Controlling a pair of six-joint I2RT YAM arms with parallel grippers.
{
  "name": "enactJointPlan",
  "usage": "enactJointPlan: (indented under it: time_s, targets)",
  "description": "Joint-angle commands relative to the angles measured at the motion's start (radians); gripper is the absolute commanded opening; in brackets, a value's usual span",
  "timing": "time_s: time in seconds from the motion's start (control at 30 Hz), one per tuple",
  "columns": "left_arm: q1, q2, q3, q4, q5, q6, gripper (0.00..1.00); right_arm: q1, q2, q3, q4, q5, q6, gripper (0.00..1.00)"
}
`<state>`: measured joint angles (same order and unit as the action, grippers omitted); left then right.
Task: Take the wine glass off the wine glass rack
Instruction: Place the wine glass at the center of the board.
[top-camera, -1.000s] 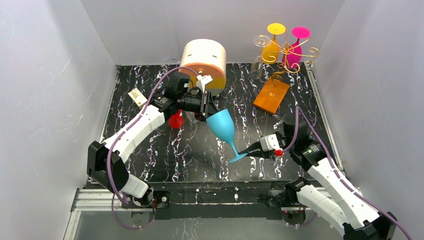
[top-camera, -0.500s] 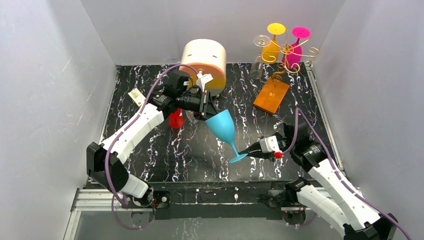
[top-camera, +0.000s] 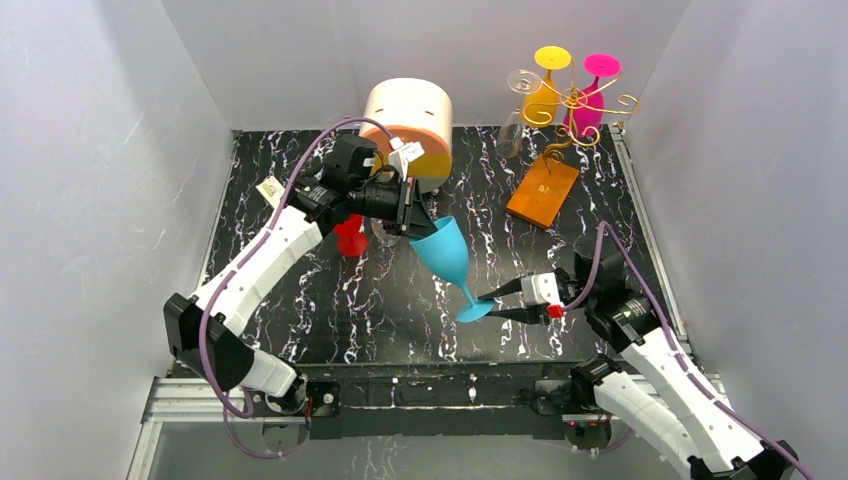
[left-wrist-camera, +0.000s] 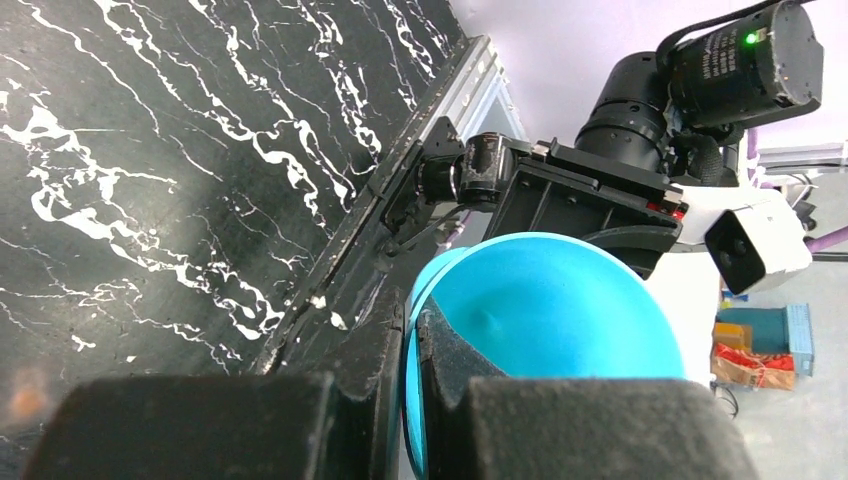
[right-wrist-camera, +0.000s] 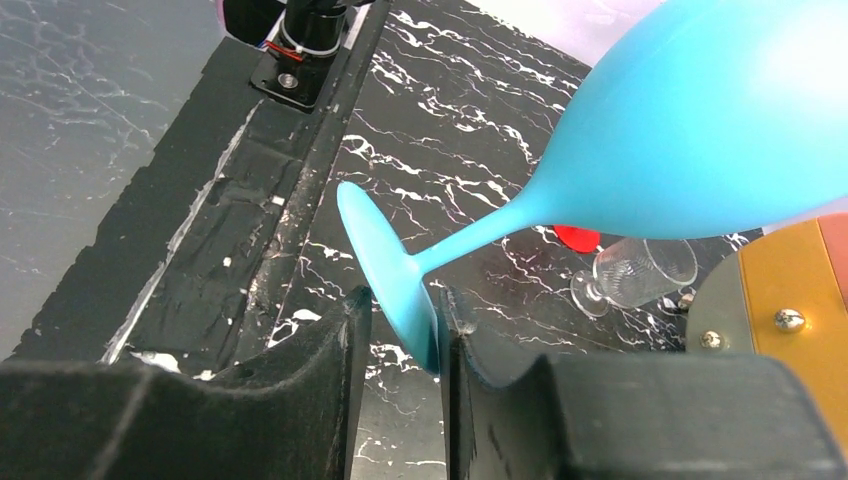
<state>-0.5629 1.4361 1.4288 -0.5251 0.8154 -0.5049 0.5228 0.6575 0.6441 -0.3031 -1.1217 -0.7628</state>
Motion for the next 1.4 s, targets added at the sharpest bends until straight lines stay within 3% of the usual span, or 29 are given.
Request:
enactJointPlan:
  time_s: [0.0, 0.47, 0.87, 1.13, 1.37]
  targets:
    - [0.001, -0.053, 0.045, -0.04, -0.045, 0.026, 0.0, -0.003, -0.039, -0.022, 0.053, 0.015, 0.058, 0.4]
    - [0.0, -0.085, 0.074, -0.183, -0.325, 0.111, 0.0, -0.003, -0.12, -0.075, 0.088, 0.089, 0.15, 0.49]
    - [0.0, -0.132, -0.012, -0.216, -0.582, 0.097, 0.0, -0.003, -0.176, -0.1, 0.213, 0.171, 0.335, 0.46]
    - [0.001, -0.28, -0.203, -0.212, -0.95, -0.02, 0.0, -0.003, -0.271, -0.167, 0.484, 0.414, 0.741, 0.46]
    - [0.003, -0.315, -0.288, -0.256, -1.201, -0.106, 0.0, -0.004, -0.264, -0.105, 0.441, 0.647, 1.021, 0.52]
